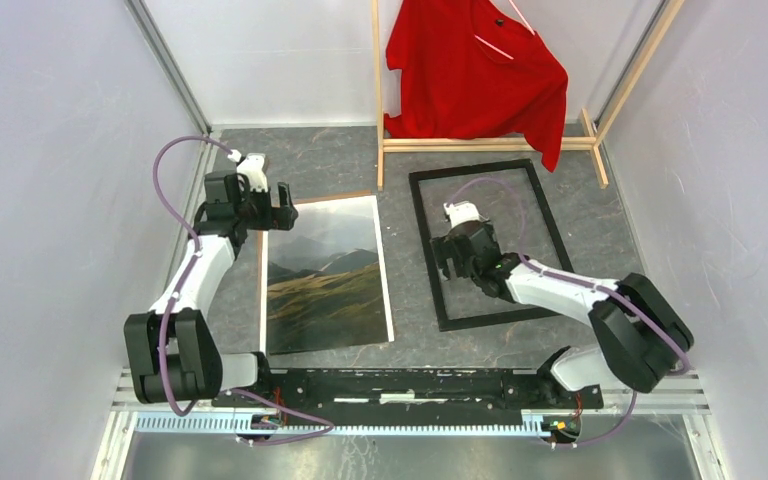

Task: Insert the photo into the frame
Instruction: Adjust the photo frame at the center of the board.

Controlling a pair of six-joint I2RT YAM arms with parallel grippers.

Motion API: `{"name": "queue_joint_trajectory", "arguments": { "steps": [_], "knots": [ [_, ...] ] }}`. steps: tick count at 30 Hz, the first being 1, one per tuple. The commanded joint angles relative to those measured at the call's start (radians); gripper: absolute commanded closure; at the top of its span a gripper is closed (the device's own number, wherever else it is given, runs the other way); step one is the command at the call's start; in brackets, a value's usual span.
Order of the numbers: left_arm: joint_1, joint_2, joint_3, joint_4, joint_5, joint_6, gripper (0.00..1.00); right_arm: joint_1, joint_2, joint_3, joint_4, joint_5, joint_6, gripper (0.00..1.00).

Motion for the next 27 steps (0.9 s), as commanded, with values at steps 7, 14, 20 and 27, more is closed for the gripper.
{"name": "queue_joint_trajectory", "arguments": {
  "steps": [7, 14, 20, 27],
  "knots": [
    [0.004, -0.099, 0.041, -0.153, 0.003, 0.038, 0.00, 0.121, 0.157, 0.133, -0.031, 0.005, 0.031, 0.02],
    [0.004, -0.121, 0.042, -0.179, 0.006, 0.062, 0.00, 0.133, 0.156, 0.169, -0.060, 0.051, 0.058, 0.04],
    [0.004, -0.115, 0.041, -0.182, 0.002, 0.064, 0.00, 0.143, 0.126, 0.251, -0.130, 0.102, 0.092, 0.05],
    [0.004, -0.111, 0.044, -0.199, 0.002, 0.065, 0.00, 0.164, 0.205, 0.276, -0.102, 0.008, 0.135, 0.06]
  ]
}}
